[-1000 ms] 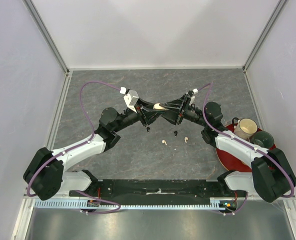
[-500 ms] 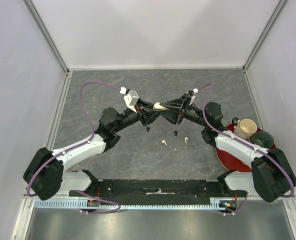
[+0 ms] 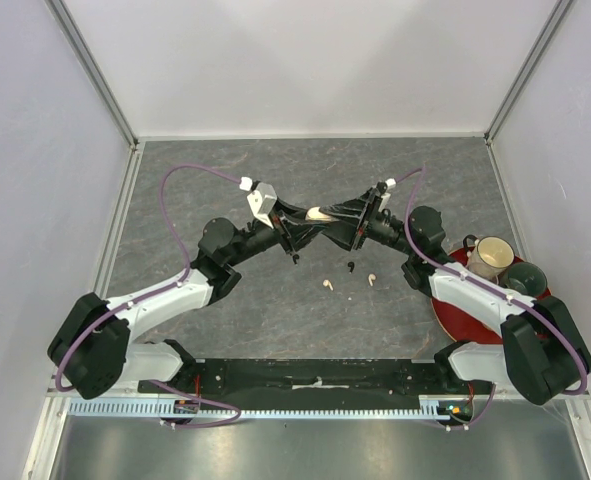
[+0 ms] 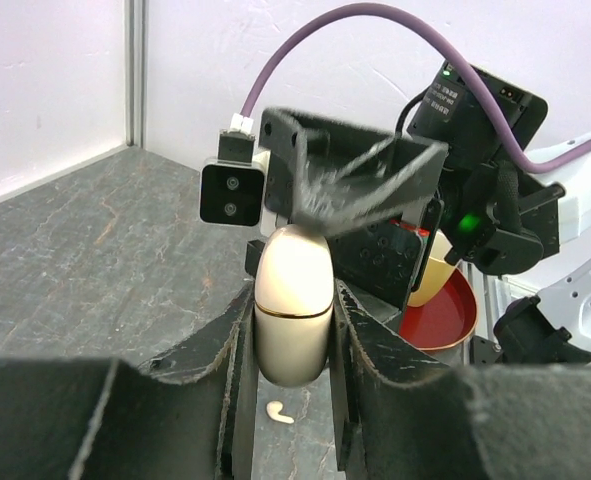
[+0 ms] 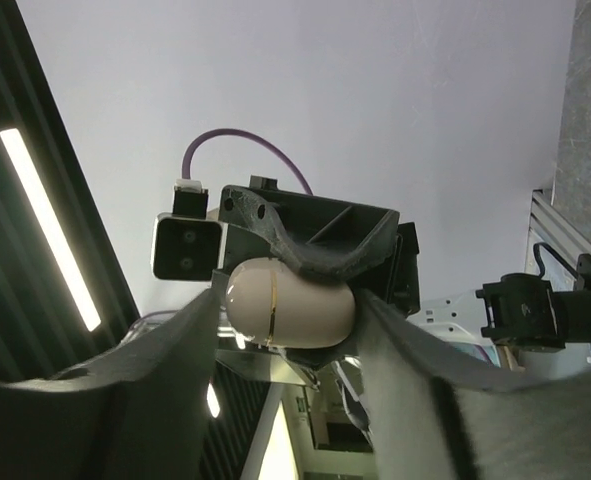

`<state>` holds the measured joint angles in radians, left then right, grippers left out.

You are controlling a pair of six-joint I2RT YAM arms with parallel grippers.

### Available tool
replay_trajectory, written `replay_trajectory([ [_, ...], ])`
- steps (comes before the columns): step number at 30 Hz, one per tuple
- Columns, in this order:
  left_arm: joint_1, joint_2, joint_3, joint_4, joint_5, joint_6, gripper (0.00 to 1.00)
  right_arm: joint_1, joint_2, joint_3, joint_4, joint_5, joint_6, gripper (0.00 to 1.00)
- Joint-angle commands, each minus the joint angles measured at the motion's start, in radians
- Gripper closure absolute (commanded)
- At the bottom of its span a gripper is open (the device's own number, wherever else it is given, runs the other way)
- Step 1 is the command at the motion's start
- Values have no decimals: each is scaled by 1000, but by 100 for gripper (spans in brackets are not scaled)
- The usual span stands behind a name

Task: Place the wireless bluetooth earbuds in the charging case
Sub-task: Open the charging case.

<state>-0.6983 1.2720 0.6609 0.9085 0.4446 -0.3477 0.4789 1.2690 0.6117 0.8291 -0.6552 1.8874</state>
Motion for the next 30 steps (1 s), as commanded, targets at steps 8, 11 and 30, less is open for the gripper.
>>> replay_trajectory([
  [8,-1,-36,-124,305,11,95,98,1,-114,160,-446,22,-560,11],
  [11,-1,-54,-152,349,14,118,98,3,-160,267,-710,81,-873,10],
  [30,-1,-22,-147,494,100,30,98,32,-211,470,-1038,11,-1436,11],
])
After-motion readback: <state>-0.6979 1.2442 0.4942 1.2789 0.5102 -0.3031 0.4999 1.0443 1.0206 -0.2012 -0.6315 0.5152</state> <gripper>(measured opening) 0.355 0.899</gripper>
